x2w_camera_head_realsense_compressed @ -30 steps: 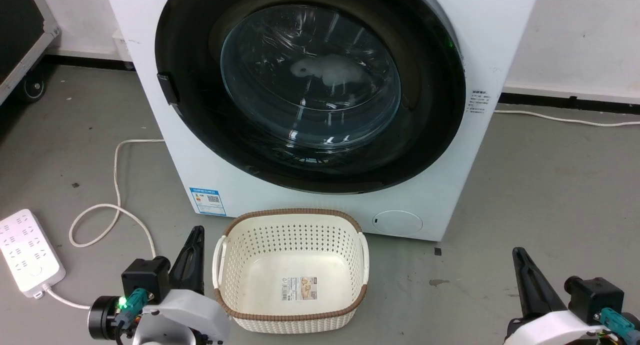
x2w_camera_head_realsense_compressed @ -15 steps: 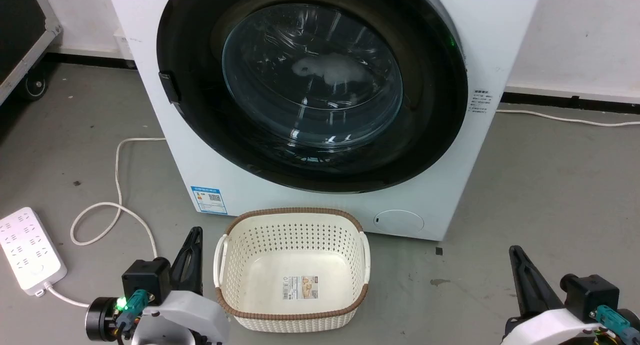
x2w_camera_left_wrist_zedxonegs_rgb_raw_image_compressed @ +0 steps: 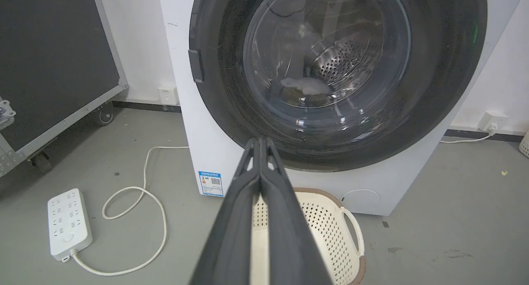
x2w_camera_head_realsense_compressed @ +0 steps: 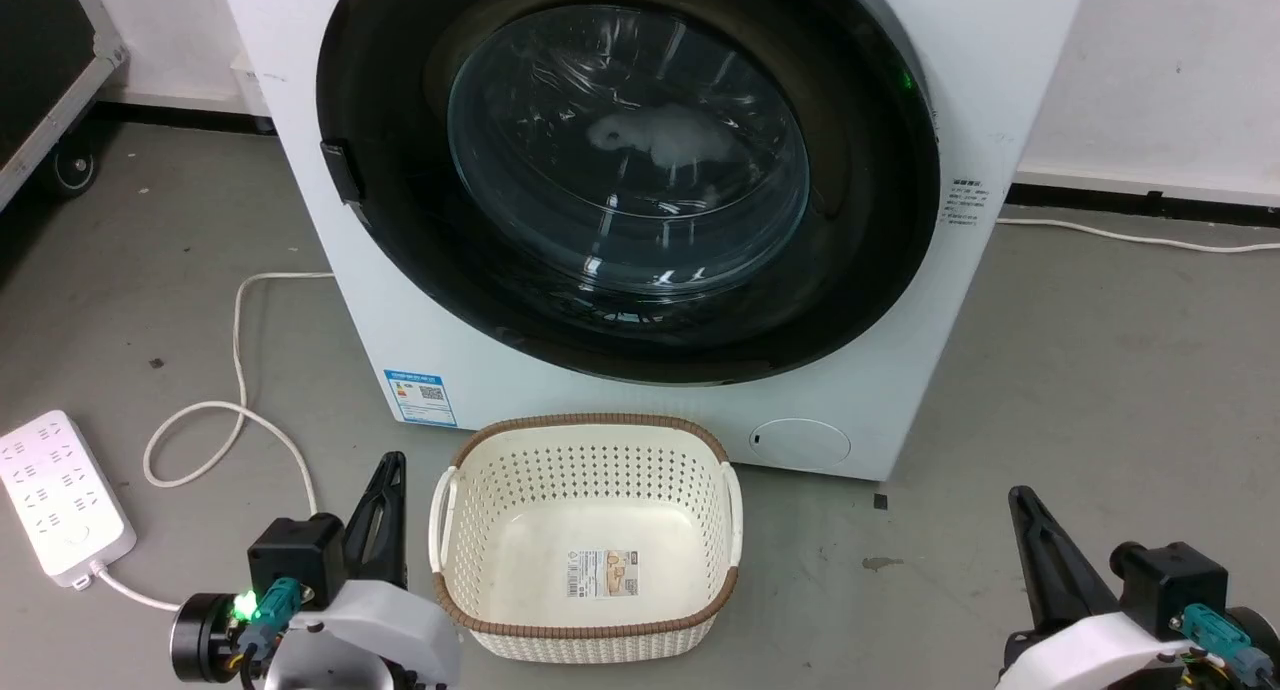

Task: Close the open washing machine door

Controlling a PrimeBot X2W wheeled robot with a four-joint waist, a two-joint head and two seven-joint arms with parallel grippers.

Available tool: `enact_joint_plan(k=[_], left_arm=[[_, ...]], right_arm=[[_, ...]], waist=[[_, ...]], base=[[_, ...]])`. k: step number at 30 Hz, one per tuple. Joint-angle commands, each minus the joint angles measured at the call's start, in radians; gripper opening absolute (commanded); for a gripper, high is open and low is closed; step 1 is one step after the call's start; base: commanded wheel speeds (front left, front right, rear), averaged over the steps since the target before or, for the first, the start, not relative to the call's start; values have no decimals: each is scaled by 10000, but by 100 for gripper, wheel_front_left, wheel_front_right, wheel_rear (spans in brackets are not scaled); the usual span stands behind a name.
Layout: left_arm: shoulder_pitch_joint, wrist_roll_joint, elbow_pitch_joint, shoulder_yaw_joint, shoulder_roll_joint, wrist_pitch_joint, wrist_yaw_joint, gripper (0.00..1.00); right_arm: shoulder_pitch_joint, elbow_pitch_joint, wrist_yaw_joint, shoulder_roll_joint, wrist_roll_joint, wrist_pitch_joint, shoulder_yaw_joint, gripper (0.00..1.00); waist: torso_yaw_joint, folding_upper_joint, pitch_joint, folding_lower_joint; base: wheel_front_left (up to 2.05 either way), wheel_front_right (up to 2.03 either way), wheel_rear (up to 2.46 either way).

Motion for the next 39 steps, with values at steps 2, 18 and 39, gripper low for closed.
enact_joint_plan(k=[2,18,39], left_arm=[[177,170,-111,86,-54,83,-45,0],[276,549,-341,258,-205,268,-72,0],[441,1183,-724,547,-456,577,-115,0]], right_arm=[[-125,-99,-4,-4,-101,63,39,0],[-163,-259,-5,-5,-281,233,132,0],[-227,-526,-6,-6,-580,517,287,0]], waist=[[9,0,6,-1],[50,0,35,-1],[119,0,83,-1]], base=[[0,0,0],[0,0,0],[0,0,0]])
